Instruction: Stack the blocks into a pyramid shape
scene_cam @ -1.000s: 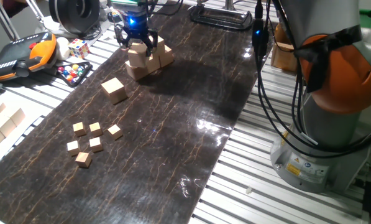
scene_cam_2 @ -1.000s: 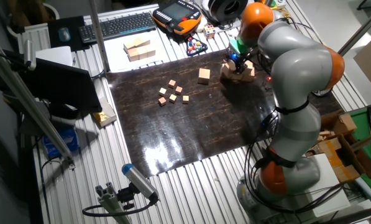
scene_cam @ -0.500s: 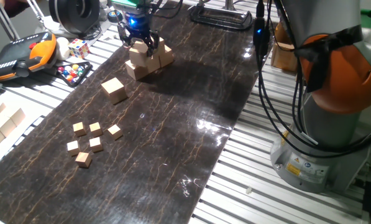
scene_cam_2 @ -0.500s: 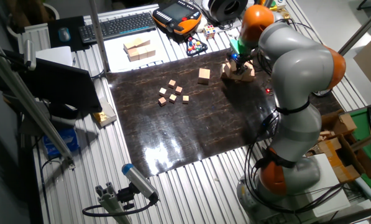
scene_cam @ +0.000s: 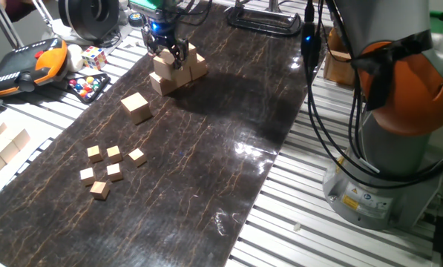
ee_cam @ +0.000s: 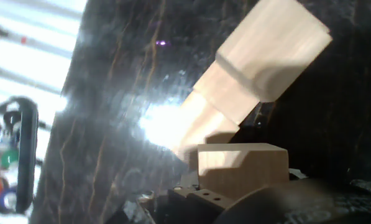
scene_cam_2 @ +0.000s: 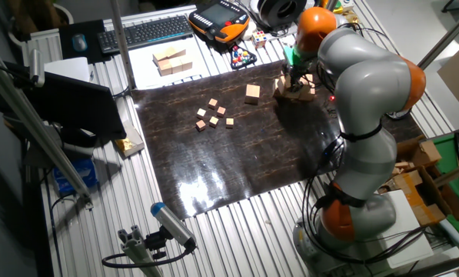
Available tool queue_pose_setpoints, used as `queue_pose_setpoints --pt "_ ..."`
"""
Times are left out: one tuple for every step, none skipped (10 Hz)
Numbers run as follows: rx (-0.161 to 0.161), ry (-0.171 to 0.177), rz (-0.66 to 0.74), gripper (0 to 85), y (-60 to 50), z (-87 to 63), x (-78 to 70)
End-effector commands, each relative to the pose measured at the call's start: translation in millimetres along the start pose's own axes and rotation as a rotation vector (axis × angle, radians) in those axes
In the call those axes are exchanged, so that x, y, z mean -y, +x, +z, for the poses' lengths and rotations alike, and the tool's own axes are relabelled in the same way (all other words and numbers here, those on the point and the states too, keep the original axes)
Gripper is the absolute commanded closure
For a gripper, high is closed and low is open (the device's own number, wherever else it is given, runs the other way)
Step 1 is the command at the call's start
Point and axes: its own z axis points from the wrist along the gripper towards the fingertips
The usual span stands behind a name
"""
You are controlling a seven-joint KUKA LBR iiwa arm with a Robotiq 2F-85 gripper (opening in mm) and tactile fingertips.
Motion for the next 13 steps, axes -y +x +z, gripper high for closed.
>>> queue_pose_setpoints --pt "0.066 0.019 0.663 84.3 -0.2 0.0 0.1" --pt "0.088 0.027 0.683 84.3 -0.2 0.0 0.1" --pt "0.107 0.033 0.697 84.3 -0.2 0.0 0.1" --pt "0.095 0.041 0.7 84.3 -0.2 0.0 0.1" --pt "0.092 0.048 0.677 84.3 -0.2 0.0 0.1" --pt "0.083 0.052 0.666 84.3 -0.2 0.0 0.1" --pt "0.078 0.055 0.649 84.3 -0.2 0.0 0.1" --pt "0.07 0.062 0.623 84.3 -0.2 0.0 0.1" --pt "0.067 0.062 0.596 84.3 -0.3 0.4 -0.4" --pt "0.068 0.067 0.578 84.3 0.4 1.4 -0.9" --pt "0.07 0.075 0.561 84.3 0.1 1.7 -1.3" --pt "0.067 0.085 0.544 84.3 -0.5 2.8 -2.5" --pt "0.065 0.088 0.52 84.3 -0.7 3.1 -2.9"
